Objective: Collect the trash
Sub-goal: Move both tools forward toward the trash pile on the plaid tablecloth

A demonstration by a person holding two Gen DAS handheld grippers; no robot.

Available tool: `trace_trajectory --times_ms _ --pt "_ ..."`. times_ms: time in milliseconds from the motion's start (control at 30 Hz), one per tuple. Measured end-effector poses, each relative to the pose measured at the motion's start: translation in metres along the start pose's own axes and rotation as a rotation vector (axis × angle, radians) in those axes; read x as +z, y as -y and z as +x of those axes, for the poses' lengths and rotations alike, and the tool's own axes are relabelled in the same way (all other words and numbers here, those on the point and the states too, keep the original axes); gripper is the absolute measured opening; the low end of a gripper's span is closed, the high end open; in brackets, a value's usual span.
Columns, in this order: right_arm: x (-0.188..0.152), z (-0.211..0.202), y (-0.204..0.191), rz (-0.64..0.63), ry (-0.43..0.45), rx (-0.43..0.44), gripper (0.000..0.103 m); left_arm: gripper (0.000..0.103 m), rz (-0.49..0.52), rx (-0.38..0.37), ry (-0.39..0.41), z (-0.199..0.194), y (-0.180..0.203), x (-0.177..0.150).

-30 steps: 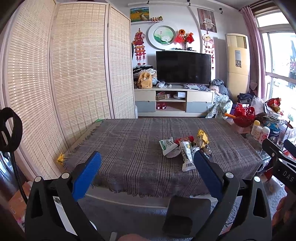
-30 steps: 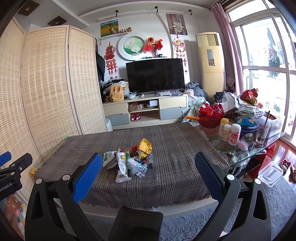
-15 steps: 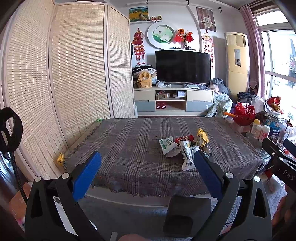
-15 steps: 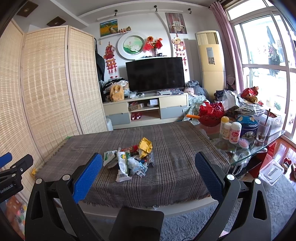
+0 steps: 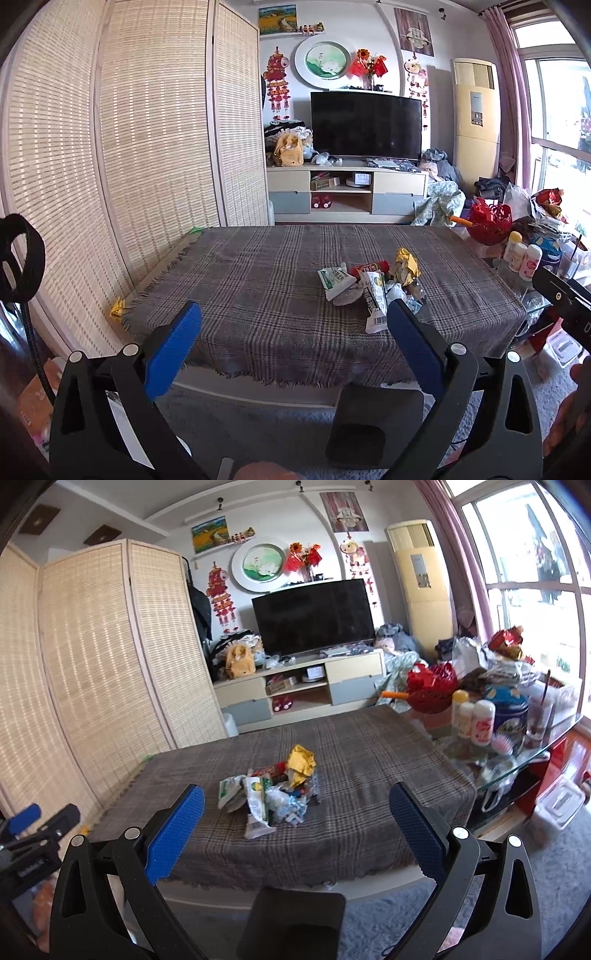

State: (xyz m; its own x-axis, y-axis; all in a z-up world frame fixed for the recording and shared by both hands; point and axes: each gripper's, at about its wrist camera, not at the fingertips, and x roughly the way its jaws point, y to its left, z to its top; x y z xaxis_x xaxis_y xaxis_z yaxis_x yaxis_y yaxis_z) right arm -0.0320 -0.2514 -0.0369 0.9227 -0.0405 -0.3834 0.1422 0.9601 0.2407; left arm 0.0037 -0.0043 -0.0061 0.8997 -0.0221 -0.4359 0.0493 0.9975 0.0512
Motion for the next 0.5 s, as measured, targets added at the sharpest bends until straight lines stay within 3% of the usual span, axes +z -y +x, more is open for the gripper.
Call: trace_trajectory --times_ms 233,500 --pt "0.011 0.021 0.003 -0.020 -0.034 -0.022 0.100 0.095 0.033 0.022 -0.028 0.023 0.001 0.008" --pt "0.014 0.087 0.010 -0.052 -0.180 -0.010 0.100 0.095 0.069 -0.002 -0.112 0.073 0.009 0.009"
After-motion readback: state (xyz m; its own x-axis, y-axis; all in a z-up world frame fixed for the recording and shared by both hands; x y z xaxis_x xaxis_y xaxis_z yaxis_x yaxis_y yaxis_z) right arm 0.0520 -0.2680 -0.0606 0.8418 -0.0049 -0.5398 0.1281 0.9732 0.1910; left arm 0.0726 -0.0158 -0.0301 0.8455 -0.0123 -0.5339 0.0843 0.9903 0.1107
